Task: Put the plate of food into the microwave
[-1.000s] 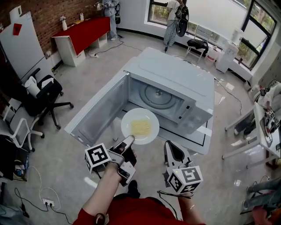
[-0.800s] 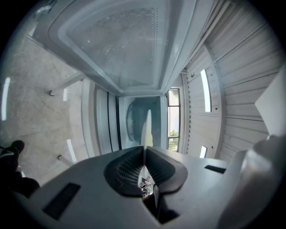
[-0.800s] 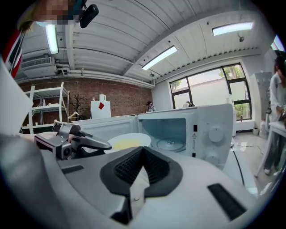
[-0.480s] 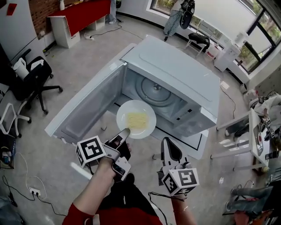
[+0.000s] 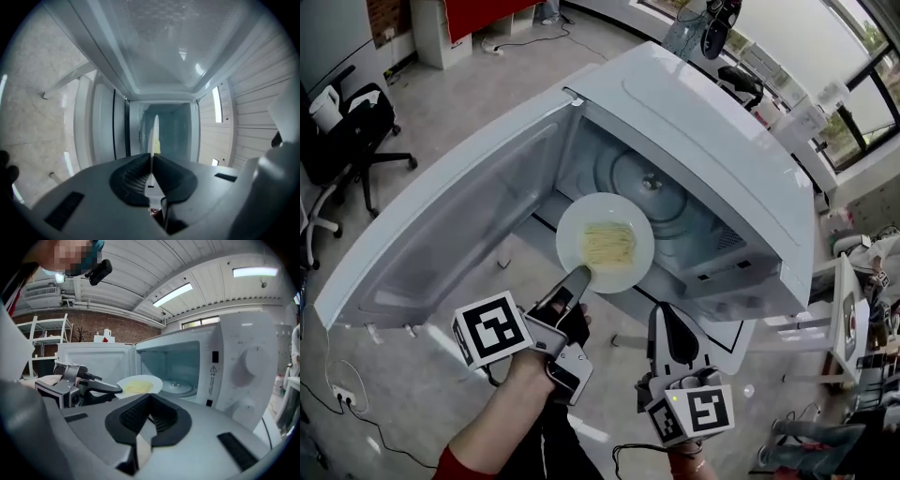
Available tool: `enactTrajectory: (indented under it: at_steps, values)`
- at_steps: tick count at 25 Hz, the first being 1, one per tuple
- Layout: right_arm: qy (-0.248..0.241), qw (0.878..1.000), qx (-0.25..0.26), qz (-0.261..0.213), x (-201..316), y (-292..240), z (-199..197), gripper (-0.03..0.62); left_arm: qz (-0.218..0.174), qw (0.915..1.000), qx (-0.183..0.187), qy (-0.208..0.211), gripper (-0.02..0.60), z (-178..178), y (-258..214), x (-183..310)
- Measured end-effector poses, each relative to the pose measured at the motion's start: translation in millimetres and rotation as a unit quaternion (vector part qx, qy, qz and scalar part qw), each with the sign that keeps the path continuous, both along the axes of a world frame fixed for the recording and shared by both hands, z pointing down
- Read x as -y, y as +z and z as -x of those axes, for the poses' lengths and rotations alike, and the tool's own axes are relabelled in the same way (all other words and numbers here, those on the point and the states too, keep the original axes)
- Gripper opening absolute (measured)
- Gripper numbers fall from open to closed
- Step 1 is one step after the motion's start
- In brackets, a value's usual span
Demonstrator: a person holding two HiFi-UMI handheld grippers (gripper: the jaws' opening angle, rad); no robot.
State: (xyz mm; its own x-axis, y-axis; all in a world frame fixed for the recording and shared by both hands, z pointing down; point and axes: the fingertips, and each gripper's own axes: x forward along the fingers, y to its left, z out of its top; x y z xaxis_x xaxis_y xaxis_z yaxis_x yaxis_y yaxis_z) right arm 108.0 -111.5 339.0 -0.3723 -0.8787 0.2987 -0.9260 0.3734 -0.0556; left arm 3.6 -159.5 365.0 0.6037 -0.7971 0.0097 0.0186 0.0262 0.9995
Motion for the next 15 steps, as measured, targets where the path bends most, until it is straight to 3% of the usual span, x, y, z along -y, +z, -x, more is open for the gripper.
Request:
enactTrajectory:
  at_steps: [5,15]
  values:
    - [-0.006,1.0,0.019,-0.001,13.7,20.9,-1.8,0.012,-0.005,0.9999,0.011,-0.002,0.021,-4.5,12.9,18.7]
    - [-0.007,1.0,0.01,-0.004,41.4,38.8,-3.4,0.012,-0.021,0.999,0.037,0.015,0.021,-23.0,13.8,67.6]
